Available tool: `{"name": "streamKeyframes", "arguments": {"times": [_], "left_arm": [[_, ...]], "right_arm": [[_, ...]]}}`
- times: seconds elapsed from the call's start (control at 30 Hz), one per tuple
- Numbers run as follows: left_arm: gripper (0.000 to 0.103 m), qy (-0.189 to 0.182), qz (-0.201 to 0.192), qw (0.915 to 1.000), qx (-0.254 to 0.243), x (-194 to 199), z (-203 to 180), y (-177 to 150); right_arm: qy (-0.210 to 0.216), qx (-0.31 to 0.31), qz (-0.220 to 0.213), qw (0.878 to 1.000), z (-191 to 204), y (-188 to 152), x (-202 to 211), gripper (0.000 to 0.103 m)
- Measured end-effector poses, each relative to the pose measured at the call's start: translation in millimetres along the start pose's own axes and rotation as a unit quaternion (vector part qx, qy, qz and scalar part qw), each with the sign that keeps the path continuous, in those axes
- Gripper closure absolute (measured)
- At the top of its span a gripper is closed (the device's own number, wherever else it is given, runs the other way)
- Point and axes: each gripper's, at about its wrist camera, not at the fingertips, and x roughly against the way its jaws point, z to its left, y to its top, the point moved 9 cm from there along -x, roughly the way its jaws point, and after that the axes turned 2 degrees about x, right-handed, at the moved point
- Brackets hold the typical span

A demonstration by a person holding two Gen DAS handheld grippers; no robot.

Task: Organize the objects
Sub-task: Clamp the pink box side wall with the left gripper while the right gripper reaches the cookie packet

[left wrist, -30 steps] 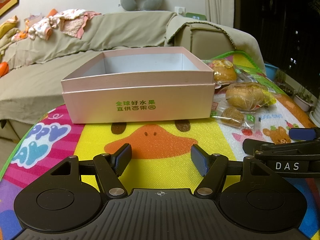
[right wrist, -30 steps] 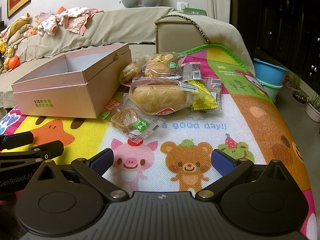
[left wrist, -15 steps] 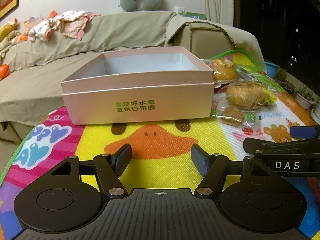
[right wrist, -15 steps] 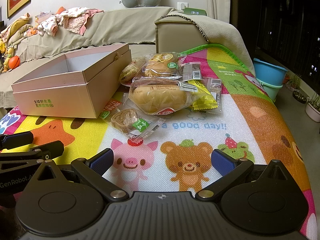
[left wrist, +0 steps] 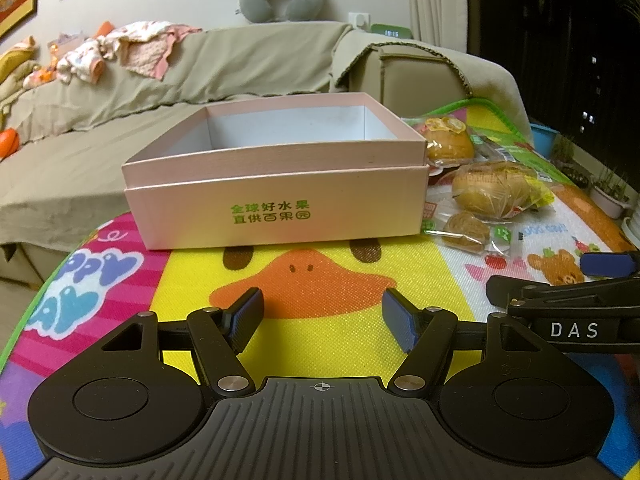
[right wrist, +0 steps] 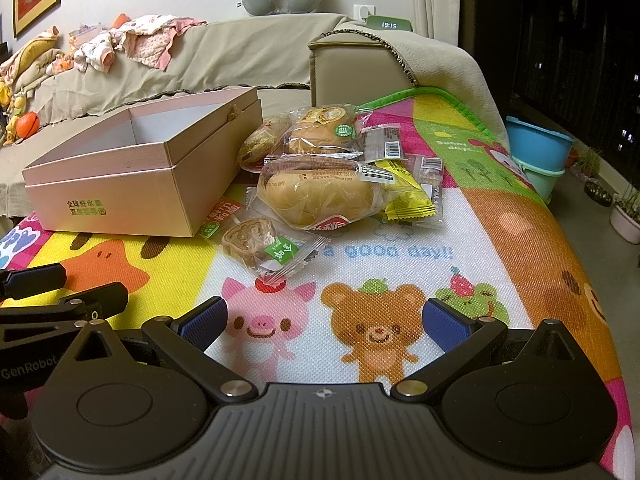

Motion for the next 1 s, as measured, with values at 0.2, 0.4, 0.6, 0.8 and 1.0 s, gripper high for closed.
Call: {"name": "streamKeyframes", "arguments": {"times": [0.2, 0.4, 0.6, 0.8, 1.0], "left_arm": [[0.031, -0.005, 0.002, 1.0000, 0.001, 1.2, 0.3, 0.0], [0.034, -0.016, -0.002, 0.9999, 0.004, 7.7, 10.6, 8.9], [0.034, -0.011, -0.064, 0.9977, 0.020, 30.1, 56.5, 66.6], [0.034, 0.039, -0.078, 0.9959, 0.024, 4.8, 114.9, 119.8], [0.036, 0.015, -0.009, 0.9997, 0.016, -61.1, 127.3, 128.4]], "right_arm": [[0.024, 0.008, 0.025, 0.999, -2.2, -0.2, 2.9, 0.000], [0.019, 0.016, 0.066, 0.998, 0.3, 3.8, -1.2, 0.000], [0.023, 0.024, 0.091, 0.995, 0.6, 5.8, -3.9, 0.000], [0.027, 0.027, 0.077, 0.996, 0.1, 4.4, -2.2, 0.000], [0.030, 0.026, 0.066, 0.997, -0.5, 4.1, -0.5, 0.000]]}}
